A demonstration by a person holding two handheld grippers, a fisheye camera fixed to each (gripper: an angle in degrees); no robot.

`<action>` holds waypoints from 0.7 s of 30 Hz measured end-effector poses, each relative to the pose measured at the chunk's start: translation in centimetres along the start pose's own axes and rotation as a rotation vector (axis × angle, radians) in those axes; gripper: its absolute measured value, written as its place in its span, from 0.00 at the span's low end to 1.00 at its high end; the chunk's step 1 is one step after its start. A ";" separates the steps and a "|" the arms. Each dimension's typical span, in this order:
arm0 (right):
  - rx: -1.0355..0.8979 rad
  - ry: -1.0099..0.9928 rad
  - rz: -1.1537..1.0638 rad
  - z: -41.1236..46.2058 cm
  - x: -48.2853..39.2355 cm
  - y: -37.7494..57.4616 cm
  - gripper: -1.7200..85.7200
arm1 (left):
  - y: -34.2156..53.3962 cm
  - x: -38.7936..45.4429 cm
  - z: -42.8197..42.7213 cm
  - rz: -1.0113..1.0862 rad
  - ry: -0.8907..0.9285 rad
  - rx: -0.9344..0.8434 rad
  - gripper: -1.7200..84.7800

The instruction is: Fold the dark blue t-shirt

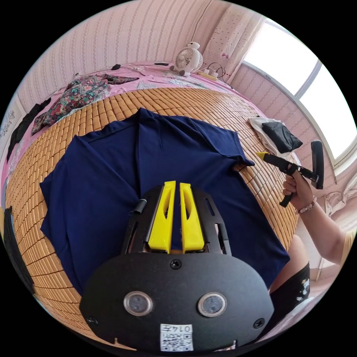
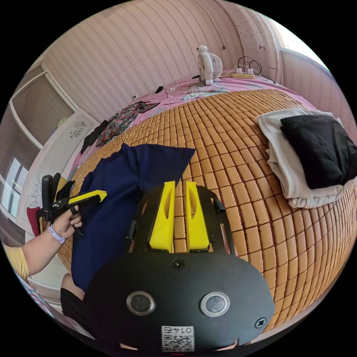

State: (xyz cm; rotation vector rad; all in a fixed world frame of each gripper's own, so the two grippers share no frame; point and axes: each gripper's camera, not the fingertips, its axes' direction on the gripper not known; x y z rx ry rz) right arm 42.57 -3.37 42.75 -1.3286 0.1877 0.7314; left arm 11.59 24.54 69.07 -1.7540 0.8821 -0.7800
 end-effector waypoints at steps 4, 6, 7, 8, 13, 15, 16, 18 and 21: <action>-0.021 0.060 -0.080 1.0 -1.9 -3.8 0.08 | 0.1 -2.6 -2.7 -0.064 -0.081 0.074 0.03; -0.047 0.143 -0.102 2.6 -3.1 -6.3 0.09 | 0.6 -5.0 -4.0 -0.125 -0.128 0.092 0.03; -0.051 0.164 -0.109 3.0 -3.4 -6.8 0.09 | 1.0 -6.9 -4.9 -0.171 -0.160 0.094 0.04; -0.066 0.194 -0.110 3.8 -3.8 -7.8 0.09 | 1.6 -8.7 -5.8 -0.215 -0.186 0.096 0.04; -0.128 0.335 -0.214 5.8 -6.5 -10.0 0.08 | 4.5 -14.5 -9.7 -0.334 -0.264 0.130 0.06; -0.132 0.325 -0.173 5.6 -6.6 -10.8 0.07 | 5.8 -16.0 -10.8 -0.375 -0.279 0.140 0.06; -0.137 0.313 -0.159 5.4 -6.6 -11.1 0.07 | 6.6 -17.0 -11.3 -0.404 -0.277 0.145 0.06; -0.083 0.293 -0.099 3.4 -6.9 -11.8 0.07 | 7.7 -17.9 -11.9 -0.437 -0.257 0.157 0.06; 0.024 0.247 -0.151 0.2 -9.4 -12.3 0.07 | 8.8 -18.6 -12.4 -0.409 -0.207 0.171 0.06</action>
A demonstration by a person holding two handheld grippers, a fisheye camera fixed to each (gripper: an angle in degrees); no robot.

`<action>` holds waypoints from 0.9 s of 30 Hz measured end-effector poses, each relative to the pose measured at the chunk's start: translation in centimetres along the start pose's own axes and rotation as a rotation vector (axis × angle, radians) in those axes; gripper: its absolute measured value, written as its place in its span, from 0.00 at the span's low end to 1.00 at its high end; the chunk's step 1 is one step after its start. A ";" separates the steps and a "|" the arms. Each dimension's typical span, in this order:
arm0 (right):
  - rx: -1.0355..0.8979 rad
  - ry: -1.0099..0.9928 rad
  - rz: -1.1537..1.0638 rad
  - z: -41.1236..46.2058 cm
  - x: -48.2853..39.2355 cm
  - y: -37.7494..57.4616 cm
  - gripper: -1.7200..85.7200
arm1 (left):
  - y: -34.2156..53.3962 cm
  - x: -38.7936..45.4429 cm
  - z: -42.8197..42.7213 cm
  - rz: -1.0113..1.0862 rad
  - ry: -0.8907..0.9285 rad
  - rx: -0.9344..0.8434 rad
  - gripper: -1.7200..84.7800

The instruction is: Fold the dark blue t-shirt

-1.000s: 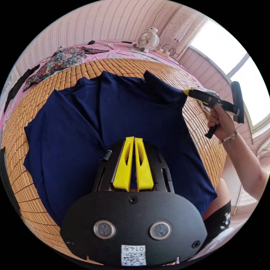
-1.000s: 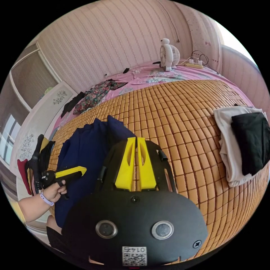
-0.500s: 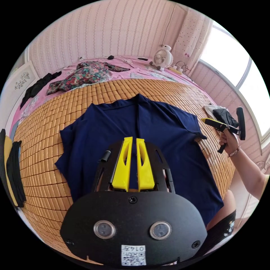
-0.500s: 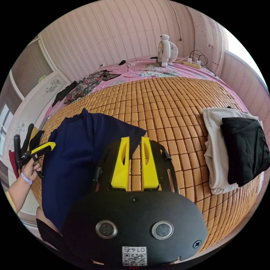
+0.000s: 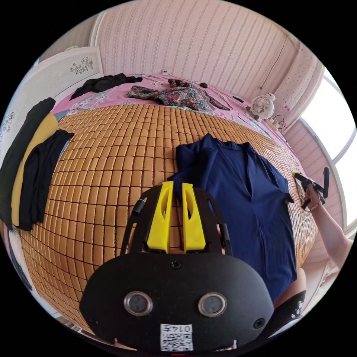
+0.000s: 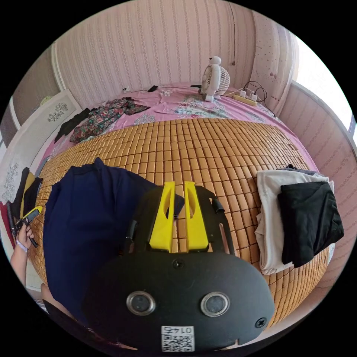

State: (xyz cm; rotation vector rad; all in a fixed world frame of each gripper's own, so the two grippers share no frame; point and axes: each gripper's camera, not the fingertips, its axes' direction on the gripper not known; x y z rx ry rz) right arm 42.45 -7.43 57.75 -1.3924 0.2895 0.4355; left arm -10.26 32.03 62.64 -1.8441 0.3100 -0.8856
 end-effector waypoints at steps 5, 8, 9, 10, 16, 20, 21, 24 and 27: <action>-0.025 -0.250 -0.201 -1.4 -9.0 -3.6 0.08 | -0.5 -2.4 -0.6 -0.016 0.047 0.048 0.05; -0.027 -0.382 -0.244 -1.6 -15.6 -5.7 0.08 | -2.0 -3.2 1.0 -0.012 0.071 -0.035 0.04; -0.018 -0.424 -0.259 -1.8 -18.0 -6.2 0.08 | -2.3 -3.4 1.4 -0.002 0.067 -0.067 0.03; -0.019 -0.443 -0.268 -1.9 -19.1 -6.4 0.08 | -2.8 -3.9 1.8 -0.011 0.041 -0.113 0.03; -0.025 -0.541 -0.460 -3.0 -28.7 -5.9 0.07 | 2.2 -9.6 -6.6 -0.284 0.160 0.148 0.04; -0.117 -0.562 -0.575 -2.5 -35.6 -5.1 0.06 | 6.4 -12.4 -7.0 -0.377 0.131 0.116 0.05; -0.145 -0.565 -0.603 -2.3 -37.6 -5.1 0.06 | 6.7 -12.8 -6.9 -0.392 0.136 0.107 0.05; -0.201 -0.553 -0.688 -2.0 -42.7 -5.2 0.06 | 7.2 -14.3 -6.4 -0.442 0.196 0.082 0.08; -0.246 -0.526 -0.786 -1.4 -47.9 -5.4 0.07 | 6.7 -14.8 -6.4 -0.432 0.203 0.107 0.10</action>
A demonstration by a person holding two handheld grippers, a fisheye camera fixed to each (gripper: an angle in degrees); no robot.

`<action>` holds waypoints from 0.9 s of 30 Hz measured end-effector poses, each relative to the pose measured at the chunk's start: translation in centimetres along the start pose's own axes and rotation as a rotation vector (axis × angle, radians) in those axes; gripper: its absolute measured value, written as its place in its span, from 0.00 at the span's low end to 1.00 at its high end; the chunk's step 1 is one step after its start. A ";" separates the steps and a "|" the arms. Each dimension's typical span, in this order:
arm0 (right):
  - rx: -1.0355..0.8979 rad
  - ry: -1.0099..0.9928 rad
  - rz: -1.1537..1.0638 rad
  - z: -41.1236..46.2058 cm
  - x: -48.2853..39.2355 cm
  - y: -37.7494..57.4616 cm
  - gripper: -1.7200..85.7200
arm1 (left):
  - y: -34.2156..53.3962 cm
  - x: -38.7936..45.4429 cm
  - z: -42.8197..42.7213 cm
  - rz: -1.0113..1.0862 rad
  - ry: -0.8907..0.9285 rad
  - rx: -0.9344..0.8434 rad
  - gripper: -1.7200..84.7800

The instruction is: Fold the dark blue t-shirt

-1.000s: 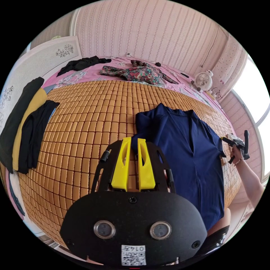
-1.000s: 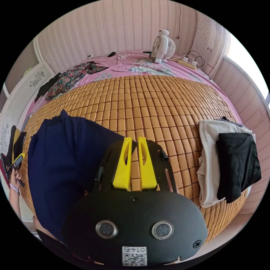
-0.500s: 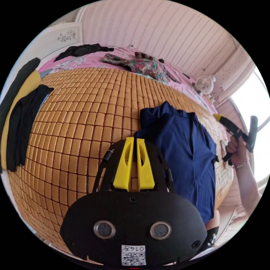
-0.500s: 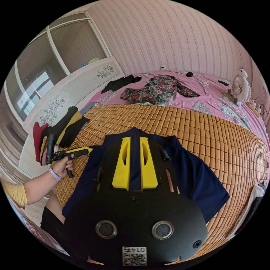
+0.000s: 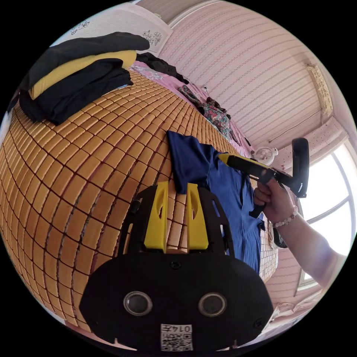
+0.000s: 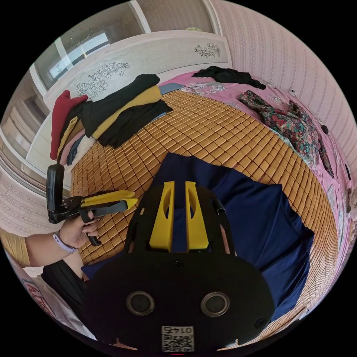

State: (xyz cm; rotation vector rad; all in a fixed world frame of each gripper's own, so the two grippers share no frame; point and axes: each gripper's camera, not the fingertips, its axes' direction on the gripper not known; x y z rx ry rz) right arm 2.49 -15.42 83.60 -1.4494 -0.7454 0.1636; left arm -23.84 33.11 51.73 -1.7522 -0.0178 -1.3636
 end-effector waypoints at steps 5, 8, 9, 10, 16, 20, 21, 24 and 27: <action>-0.096 0.073 -0.087 3.8 -3.8 -5.3 0.08 | -1.3 0.9 1.2 0.085 0.016 -0.041 0.09; -0.104 0.139 -0.135 5.3 -5.9 -7.3 0.08 | -1.3 1.3 2.0 0.114 -0.061 -0.066 0.08; -0.123 0.176 -0.152 6.1 -6.5 -7.9 0.08 | -1.3 1.4 2.0 0.106 -0.079 -0.061 0.08; -0.140 0.195 -0.162 6.5 -6.7 -8.1 0.08 | -1.3 1.6 2.1 0.111 -0.102 -0.070 0.08; -0.109 0.201 -0.160 7.3 -6.1 -8.2 0.07 | -1.2 1.6 2.6 0.113 -0.111 -0.089 0.04; -0.096 0.165 -0.126 7.0 -4.8 -8.0 0.05 | -0.7 2.5 3.0 0.138 -0.145 -0.092 0.02; -0.090 0.126 -0.120 6.8 -4.2 -7.7 0.04 | -0.6 2.6 3.1 0.138 -0.148 -0.090 0.02; -0.054 0.057 -0.074 5.2 -1.8 -6.3 0.03 | -0.1 2.7 3.2 0.125 -0.133 -0.082 0.02; 0.051 -0.033 0.042 2.0 2.1 -4.0 0.03 | 0.5 3.2 3.4 0.144 -0.117 -0.077 0.02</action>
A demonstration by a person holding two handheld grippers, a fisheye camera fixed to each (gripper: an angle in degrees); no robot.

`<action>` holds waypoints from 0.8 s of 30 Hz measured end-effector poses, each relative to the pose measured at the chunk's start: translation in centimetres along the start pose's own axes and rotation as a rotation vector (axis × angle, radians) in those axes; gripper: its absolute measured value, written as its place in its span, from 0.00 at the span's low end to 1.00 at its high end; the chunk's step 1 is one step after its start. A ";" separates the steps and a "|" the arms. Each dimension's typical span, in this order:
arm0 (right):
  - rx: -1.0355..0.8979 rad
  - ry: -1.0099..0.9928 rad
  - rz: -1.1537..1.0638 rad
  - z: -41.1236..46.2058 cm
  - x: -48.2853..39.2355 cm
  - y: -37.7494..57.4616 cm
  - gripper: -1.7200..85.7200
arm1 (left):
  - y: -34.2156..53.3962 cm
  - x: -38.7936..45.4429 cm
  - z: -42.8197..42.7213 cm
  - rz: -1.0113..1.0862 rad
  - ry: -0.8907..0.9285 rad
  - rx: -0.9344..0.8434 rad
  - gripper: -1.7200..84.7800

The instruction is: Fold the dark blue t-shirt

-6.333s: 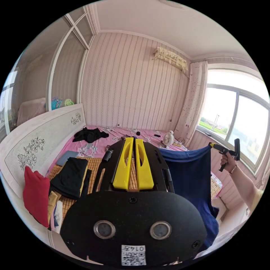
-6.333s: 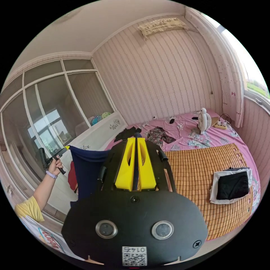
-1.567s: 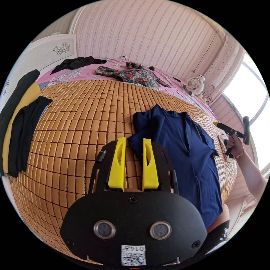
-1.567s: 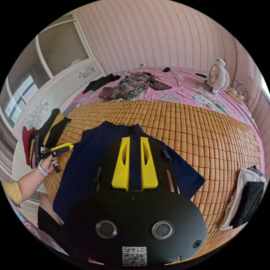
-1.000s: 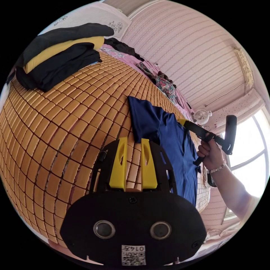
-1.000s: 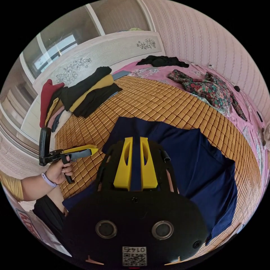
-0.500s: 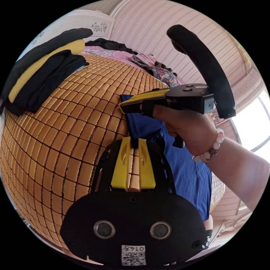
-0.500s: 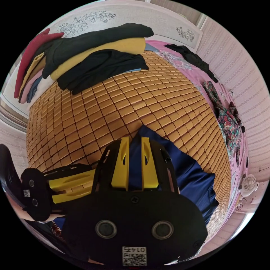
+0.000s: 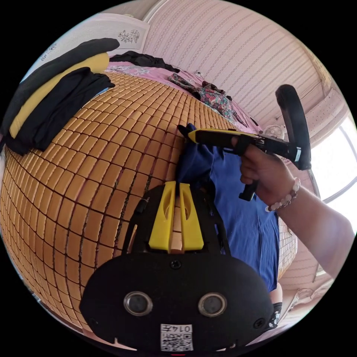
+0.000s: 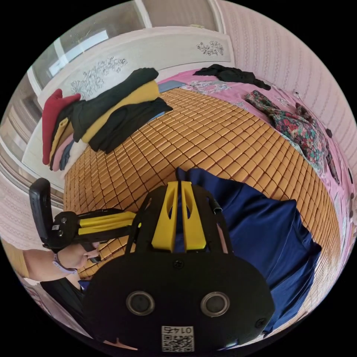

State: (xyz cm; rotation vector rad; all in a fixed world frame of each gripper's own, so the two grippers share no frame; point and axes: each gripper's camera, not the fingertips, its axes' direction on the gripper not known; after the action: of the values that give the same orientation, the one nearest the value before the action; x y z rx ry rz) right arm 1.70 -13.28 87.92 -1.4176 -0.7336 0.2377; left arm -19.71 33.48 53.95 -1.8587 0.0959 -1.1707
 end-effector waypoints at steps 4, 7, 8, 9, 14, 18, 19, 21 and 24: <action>0.201 -0.122 0.149 -5.9 4.1 4.8 0.03 | 1.3 4.2 -1.8 0.179 0.095 0.111 0.04; 0.290 -0.062 0.266 -9.8 6.5 10.9 0.04 | 2.8 9.8 -2.2 0.376 0.094 0.089 0.07; 0.286 -0.003 0.316 -10.5 7.5 13.3 0.05 | 3.6 11.5 -1.6 0.443 0.115 0.054 0.08; 0.257 0.034 0.352 -10.7 8.4 15.4 0.05 | 4.0 12.3 -1.3 0.468 0.124 0.034 0.08; 0.125 0.059 0.398 -10.1 11.1 19.7 0.07 | 6.4 14.0 2.2 0.508 0.146 -0.102 0.09; 0.123 0.068 0.319 -9.1 11.3 17.9 0.08 | 6.3 13.8 2.9 0.503 0.085 -0.082 0.09; 0.117 0.067 0.303 -8.7 11.3 17.3 0.08 | 6.1 13.8 3.2 0.506 0.063 -0.078 0.09; 0.092 0.067 0.241 -6.8 11.2 14.6 0.08 | 5.5 14.0 3.9 0.511 0.035 -0.074 0.09; 0.078 0.097 0.186 -4.2 11.3 11.1 0.08 | 4.8 14.7 5.4 0.525 -0.013 -0.065 0.08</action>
State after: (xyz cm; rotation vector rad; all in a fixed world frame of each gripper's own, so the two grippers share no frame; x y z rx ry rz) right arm 15.74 -8.41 81.08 -1.4135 -0.5074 0.3363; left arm -5.81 27.00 59.78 -1.7475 0.5833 -0.7949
